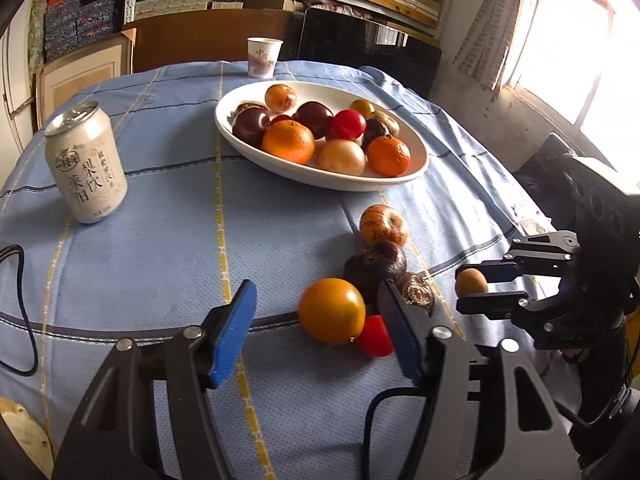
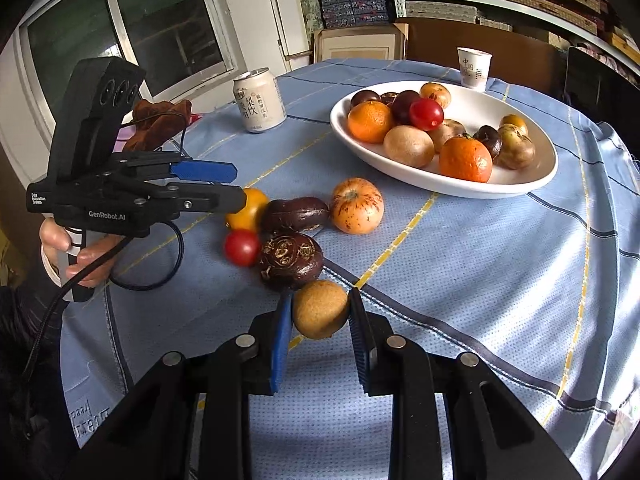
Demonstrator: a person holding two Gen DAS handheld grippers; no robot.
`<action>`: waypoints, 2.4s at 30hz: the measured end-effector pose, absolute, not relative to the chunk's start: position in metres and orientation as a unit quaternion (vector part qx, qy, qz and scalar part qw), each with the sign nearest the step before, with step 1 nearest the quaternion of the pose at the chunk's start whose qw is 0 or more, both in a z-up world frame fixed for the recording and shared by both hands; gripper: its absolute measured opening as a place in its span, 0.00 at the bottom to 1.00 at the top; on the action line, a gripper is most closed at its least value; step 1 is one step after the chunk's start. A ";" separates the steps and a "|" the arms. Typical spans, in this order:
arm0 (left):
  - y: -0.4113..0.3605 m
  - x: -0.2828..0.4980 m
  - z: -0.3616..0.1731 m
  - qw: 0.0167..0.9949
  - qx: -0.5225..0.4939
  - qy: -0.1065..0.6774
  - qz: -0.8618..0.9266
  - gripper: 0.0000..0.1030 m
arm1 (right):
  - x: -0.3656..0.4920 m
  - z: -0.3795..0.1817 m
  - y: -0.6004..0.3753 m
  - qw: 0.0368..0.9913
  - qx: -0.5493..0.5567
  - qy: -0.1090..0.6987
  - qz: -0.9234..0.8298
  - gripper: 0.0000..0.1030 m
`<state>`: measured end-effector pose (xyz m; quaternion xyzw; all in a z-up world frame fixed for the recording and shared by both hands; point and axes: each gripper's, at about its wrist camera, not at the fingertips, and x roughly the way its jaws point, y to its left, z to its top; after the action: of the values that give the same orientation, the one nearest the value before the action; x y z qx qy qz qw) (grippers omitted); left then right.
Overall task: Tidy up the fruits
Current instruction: 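Grasp the tan round fruit with the right tool while the left tool grasps the orange tomato, then carry the tan fruit and orange tomato over the plate and open both tools, then move both open tools back toward the remaining fruit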
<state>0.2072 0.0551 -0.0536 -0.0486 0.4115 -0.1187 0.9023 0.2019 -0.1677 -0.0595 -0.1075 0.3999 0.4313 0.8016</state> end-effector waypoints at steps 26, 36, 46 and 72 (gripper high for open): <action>0.053 0.211 -0.059 0.897 -0.062 0.422 -0.116 0.37 | 0.201 -0.057 -0.171 0.801 -0.098 0.394 0.441 0.27; 0.057 0.208 -0.052 0.901 -0.065 0.413 -0.113 0.37 | 0.220 -0.042 -0.187 0.771 0.025 0.394 0.500 0.27; 0.066 0.272 0.005 0.913 -0.069 0.387 -0.107 0.37 | 0.302 -0.008 -0.185 0.865 0.112 0.346 0.345 0.27; 0.098 0.244 -0.018 0.931 -0.077 0.355 -0.013 0.95 | 0.216 -0.036 -0.145 0.812 -0.106 0.355 0.451 0.64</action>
<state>0.2443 0.0976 -0.0183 -0.0769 0.3554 -0.0133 0.9315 0.2163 -0.1452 -0.0360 -0.1060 0.3546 0.4514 0.8119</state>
